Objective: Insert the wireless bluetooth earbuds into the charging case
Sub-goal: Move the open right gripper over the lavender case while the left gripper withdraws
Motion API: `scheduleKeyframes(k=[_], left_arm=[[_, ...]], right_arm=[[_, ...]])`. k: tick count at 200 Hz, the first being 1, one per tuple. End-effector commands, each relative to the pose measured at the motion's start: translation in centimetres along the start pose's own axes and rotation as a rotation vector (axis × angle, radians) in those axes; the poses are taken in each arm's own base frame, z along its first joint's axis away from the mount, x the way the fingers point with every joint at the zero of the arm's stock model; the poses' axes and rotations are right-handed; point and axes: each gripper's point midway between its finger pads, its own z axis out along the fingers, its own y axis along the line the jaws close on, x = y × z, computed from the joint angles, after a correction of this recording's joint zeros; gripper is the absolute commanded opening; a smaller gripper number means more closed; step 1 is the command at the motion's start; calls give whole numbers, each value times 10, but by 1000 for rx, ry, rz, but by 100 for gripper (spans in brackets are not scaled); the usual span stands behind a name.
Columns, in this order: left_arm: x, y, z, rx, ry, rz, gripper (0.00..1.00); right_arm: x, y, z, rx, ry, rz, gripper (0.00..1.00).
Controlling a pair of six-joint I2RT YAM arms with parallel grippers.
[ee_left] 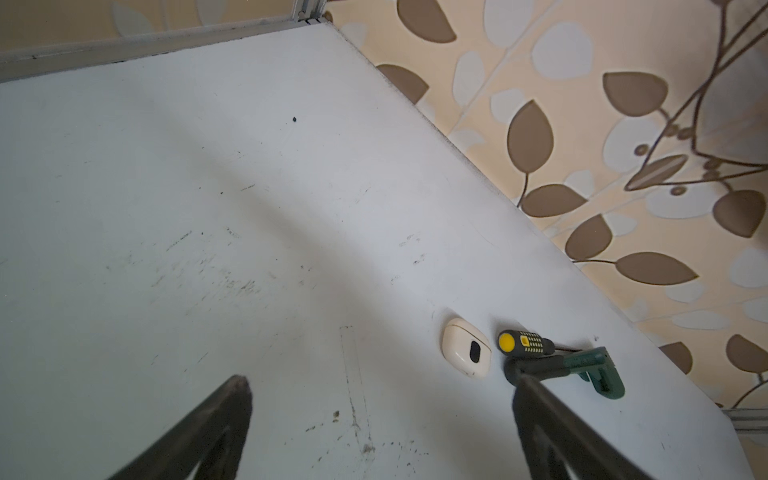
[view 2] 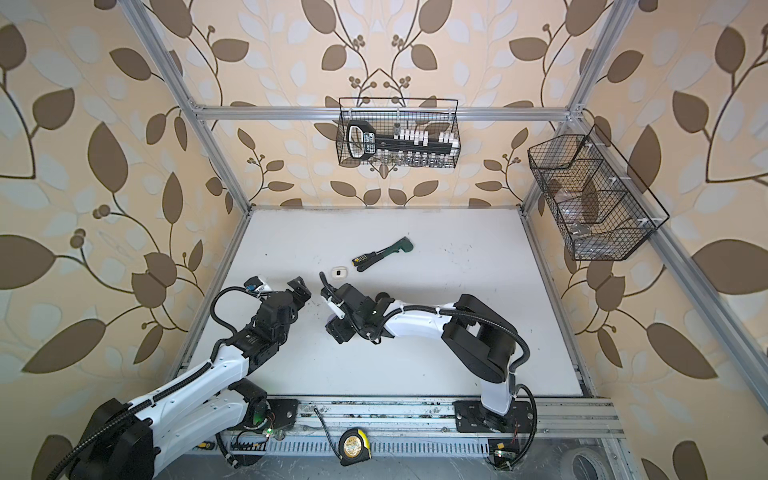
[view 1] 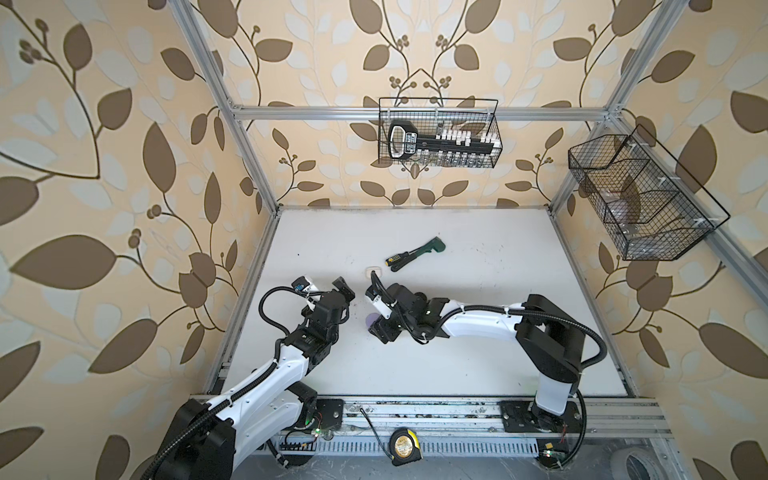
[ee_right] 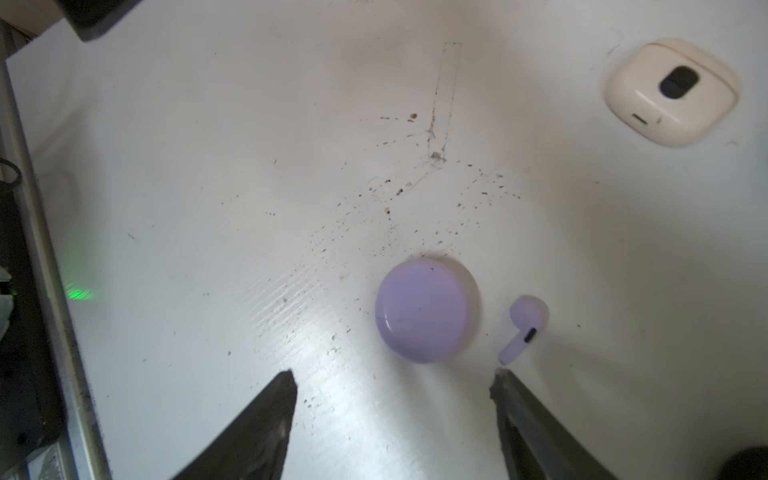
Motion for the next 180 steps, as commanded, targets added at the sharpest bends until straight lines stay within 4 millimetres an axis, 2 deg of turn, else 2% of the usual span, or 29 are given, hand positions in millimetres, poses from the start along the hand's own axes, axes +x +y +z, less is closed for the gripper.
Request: scheduleKeyframes(k=[1, 39, 115, 180], left_arm=[[-12, -9, -1, 0, -24, -41, 99], [-14, -8, 0, -5, -33, -43, 99], [-14, -6, 0, -15, -35, -39, 99], [-14, -8, 1, -17, -33, -29, 99]], right_arm=[[5, -4, 14, 34, 75, -36, 79], [7, -13, 40, 82, 141, -24, 80], [-2, -32, 53, 257, 116, 37, 84], [9, -46, 56, 353, 151, 71, 85]])
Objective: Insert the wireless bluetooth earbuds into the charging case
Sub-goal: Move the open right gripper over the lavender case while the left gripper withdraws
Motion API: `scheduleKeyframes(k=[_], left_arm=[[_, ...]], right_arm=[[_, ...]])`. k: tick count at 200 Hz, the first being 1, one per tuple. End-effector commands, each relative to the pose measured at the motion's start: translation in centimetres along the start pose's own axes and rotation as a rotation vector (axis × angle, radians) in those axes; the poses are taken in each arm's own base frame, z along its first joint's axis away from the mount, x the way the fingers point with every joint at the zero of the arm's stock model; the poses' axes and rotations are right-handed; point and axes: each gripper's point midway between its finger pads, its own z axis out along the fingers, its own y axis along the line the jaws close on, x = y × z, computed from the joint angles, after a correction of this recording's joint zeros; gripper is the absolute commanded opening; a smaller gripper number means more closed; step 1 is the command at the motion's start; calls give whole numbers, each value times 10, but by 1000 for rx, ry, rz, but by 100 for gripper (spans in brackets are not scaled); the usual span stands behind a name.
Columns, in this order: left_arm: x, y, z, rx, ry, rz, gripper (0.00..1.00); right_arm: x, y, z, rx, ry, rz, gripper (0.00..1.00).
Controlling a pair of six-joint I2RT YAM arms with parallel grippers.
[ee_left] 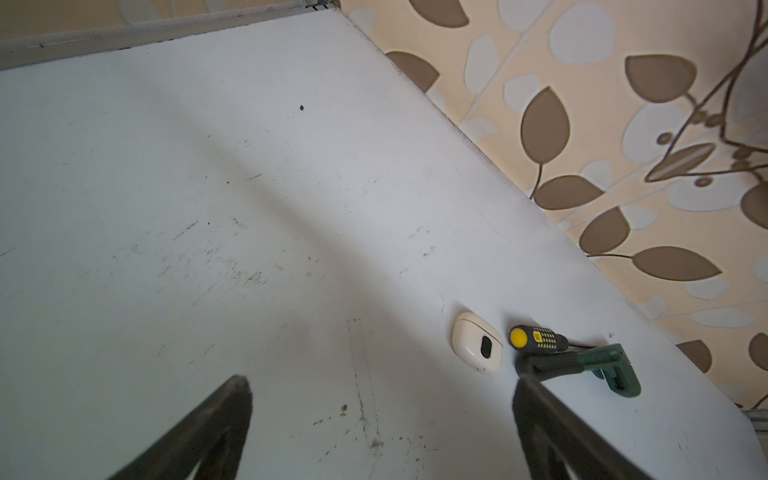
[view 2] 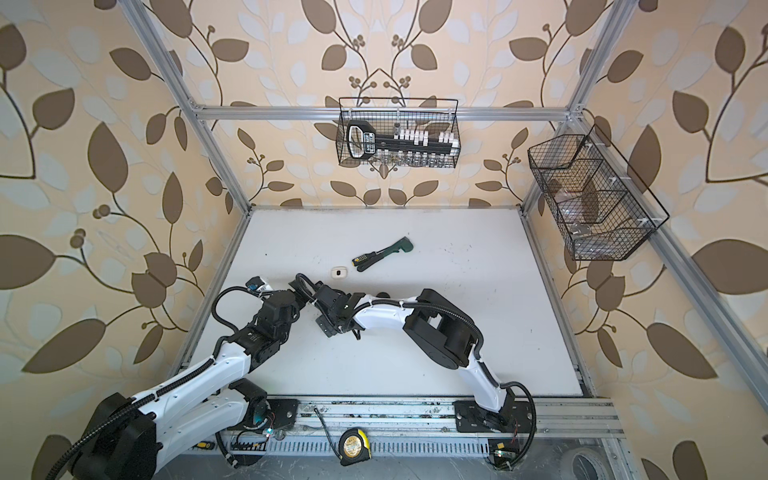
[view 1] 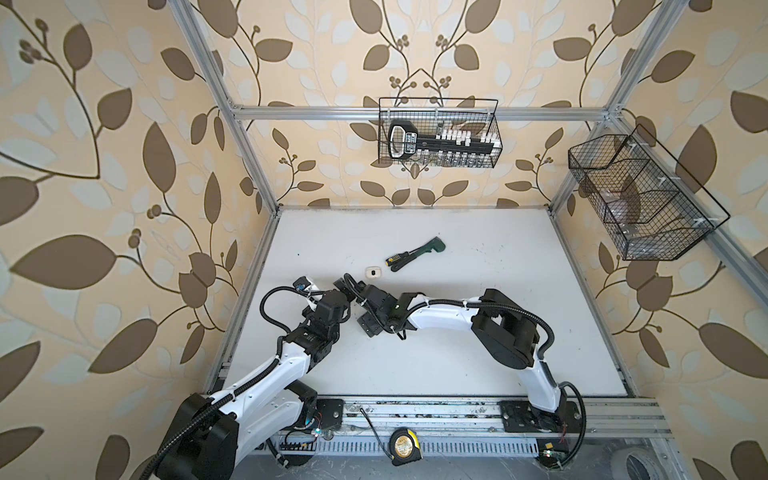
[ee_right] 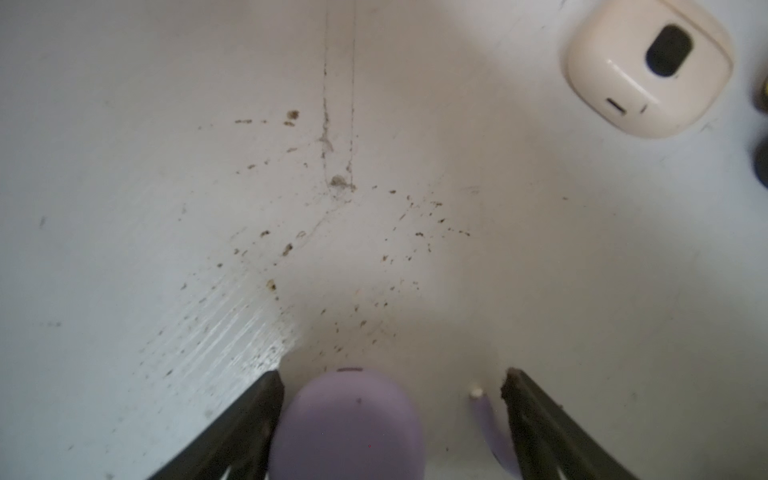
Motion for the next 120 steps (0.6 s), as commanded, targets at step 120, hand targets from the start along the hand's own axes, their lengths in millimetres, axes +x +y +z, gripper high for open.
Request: scheduleKeyframes(k=[120], left_arm=[[-23, -14, -4, 9, -52, -20, 99]], right_arm=[[37, -18, -25, 132, 68, -10, 83]])
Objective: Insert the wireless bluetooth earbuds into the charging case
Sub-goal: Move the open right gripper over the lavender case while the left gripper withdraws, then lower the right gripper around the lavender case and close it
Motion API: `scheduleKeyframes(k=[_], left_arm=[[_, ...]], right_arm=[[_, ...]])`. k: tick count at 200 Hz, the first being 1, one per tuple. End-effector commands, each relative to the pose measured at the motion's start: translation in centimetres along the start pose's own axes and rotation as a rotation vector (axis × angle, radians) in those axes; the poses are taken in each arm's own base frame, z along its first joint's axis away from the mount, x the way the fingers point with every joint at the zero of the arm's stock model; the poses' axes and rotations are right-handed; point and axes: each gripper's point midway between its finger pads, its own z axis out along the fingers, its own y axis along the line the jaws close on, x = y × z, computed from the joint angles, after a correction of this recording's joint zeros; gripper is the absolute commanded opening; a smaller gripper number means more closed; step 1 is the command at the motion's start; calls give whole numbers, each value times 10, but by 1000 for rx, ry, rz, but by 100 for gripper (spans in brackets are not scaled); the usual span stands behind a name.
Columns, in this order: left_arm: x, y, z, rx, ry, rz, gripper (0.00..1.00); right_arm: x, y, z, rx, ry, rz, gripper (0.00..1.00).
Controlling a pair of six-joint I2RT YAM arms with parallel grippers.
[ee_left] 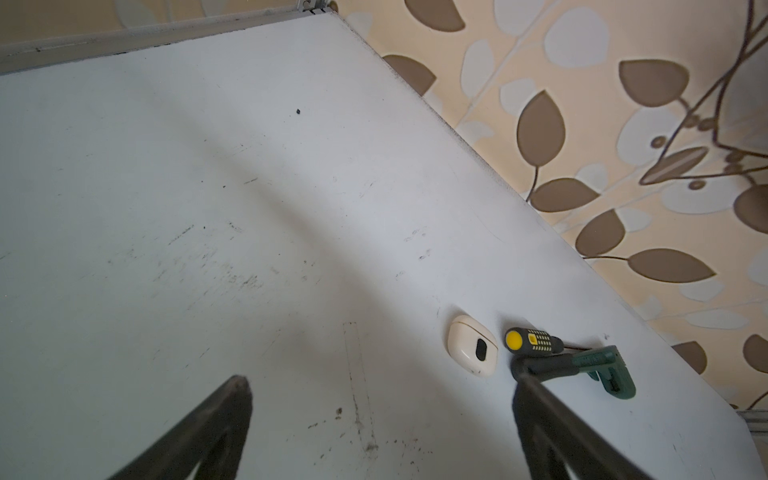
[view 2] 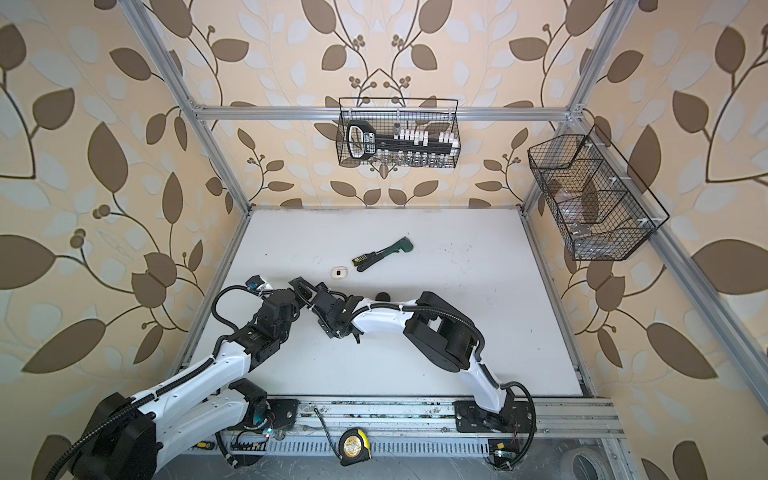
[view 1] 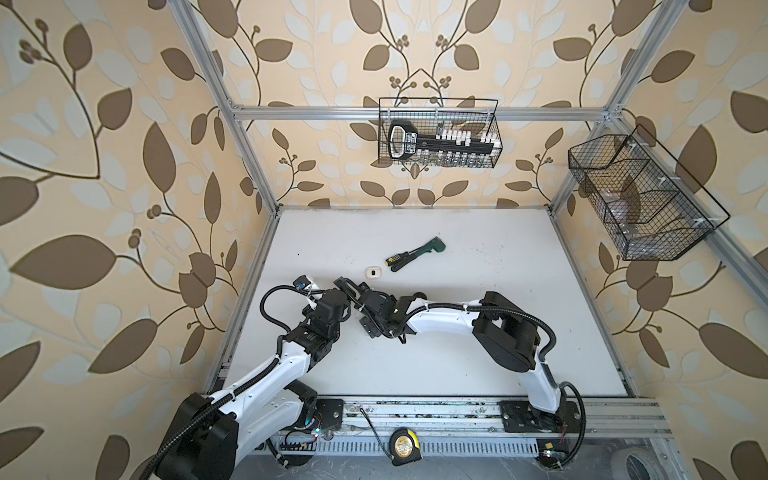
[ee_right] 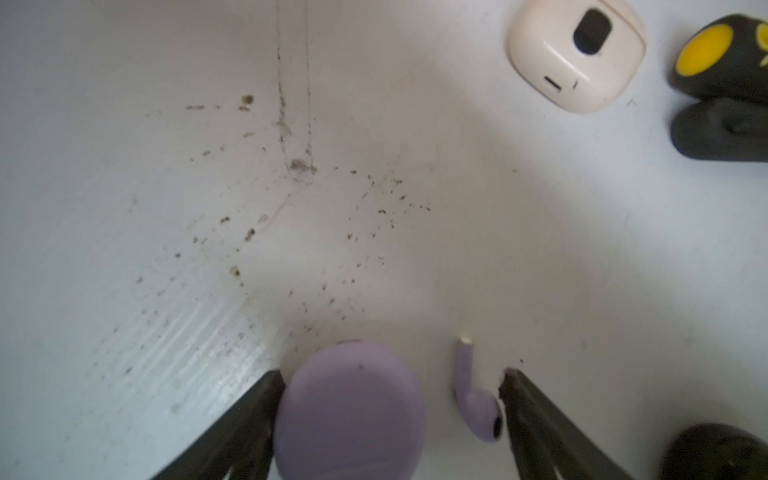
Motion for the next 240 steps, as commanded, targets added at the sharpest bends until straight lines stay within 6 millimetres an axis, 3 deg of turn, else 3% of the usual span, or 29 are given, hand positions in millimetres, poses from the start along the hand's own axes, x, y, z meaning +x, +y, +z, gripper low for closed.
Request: scheduleKeyframes(k=[1, 53, 127, 240], left_arm=[[-20, -11, -3, 4, -48, -19, 99], [-20, -10, -3, -1, -51, -13, 99], [-22, -11, -4, -3, -54, -9, 99], [-18, -14, 0, -4, -33, 2, 99]], right_arm=[[24, -11, -12, 32, 55, -21, 83], [31, -21, -30, 23, 42, -2, 83], [17, -17, -52, -76, -17, 52, 84], [27, -12, -22, -120, 59, 86, 83]])
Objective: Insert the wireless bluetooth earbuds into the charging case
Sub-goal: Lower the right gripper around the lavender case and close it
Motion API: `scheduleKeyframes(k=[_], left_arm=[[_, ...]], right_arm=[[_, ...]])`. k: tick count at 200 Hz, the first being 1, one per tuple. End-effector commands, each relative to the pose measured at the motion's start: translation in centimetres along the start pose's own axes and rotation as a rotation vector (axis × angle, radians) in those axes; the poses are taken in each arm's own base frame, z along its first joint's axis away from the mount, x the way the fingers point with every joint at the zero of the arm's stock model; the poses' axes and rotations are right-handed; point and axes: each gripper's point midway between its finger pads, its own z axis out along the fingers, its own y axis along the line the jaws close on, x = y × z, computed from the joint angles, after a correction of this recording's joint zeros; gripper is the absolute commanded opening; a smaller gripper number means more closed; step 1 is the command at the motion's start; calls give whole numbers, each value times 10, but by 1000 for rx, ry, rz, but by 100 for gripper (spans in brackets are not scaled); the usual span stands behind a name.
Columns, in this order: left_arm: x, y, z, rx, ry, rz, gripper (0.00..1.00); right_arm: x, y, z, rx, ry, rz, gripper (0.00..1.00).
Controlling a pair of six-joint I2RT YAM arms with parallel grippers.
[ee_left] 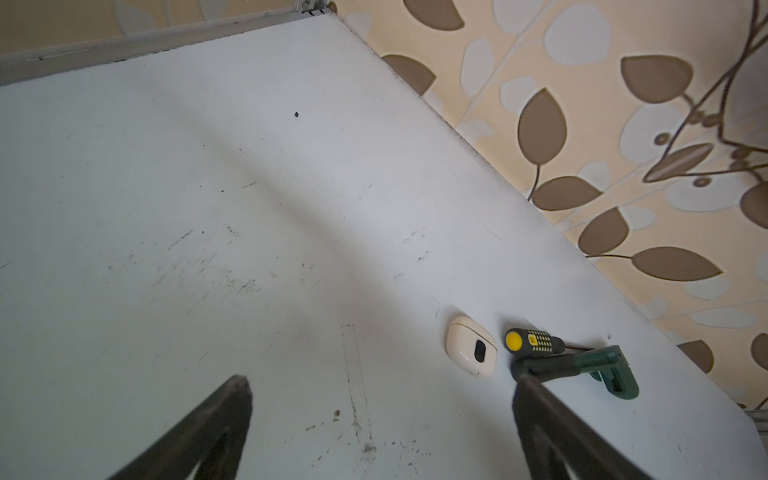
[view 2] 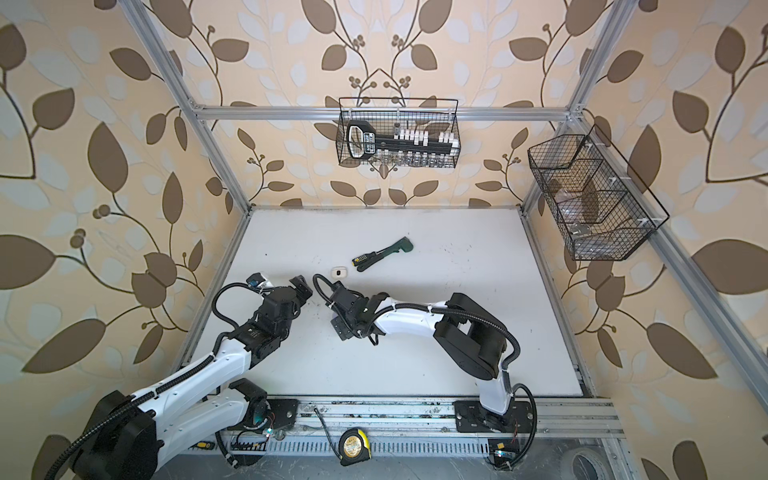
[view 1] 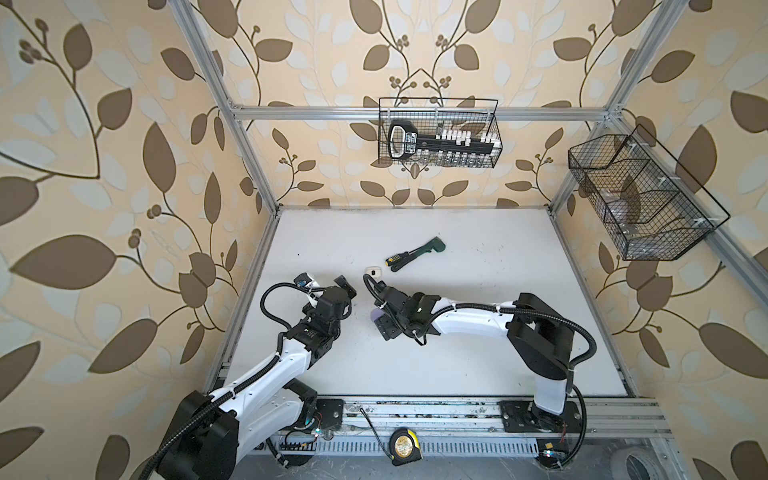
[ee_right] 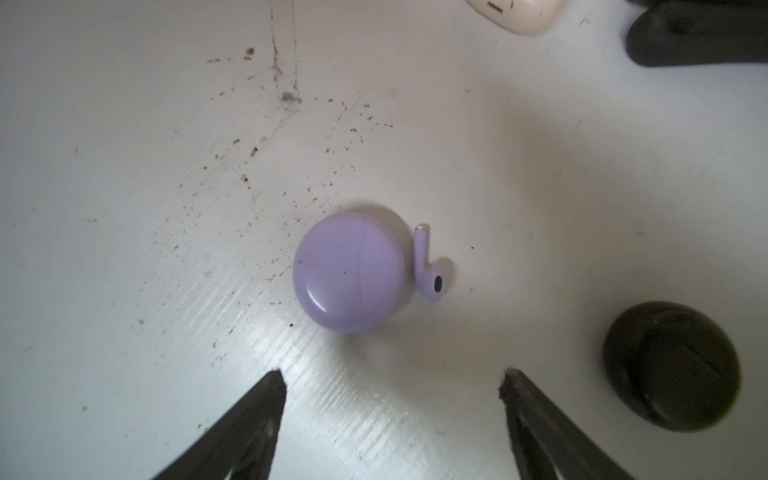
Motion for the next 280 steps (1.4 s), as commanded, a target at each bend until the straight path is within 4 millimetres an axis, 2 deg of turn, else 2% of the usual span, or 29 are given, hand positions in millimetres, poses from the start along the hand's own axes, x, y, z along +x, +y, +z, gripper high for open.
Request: scheduleKeyframes(k=[1, 106, 158, 193, 213, 256, 280], left_arm=[[-15, -10, -1, 5, -38, -11, 99], [-13, -13, 1, 9, -22, -7, 99], [-14, -12, 1, 4, -27, -6, 99], [-13, -13, 1, 8, -23, -6, 99], [-13, -14, 1, 10, -20, -5, 99], [-11, -13, 2, 9, -16, -5, 99], [-13, -14, 2, 9, -18, -7, 99]], right_arm=[[3, 3, 11, -9, 33, 7, 83], [-1, 11, 28, -13, 50, -10, 83], [-21, 16, 23, 34, -8, -34, 81], [-30, 6, 23, 92, -29, -64, 80], [-35, 7, 24, 92, -45, -86, 79], [-31, 23, 33, 22, -13, -115, 69], [-25, 27, 40, 11, 20, -117, 67]])
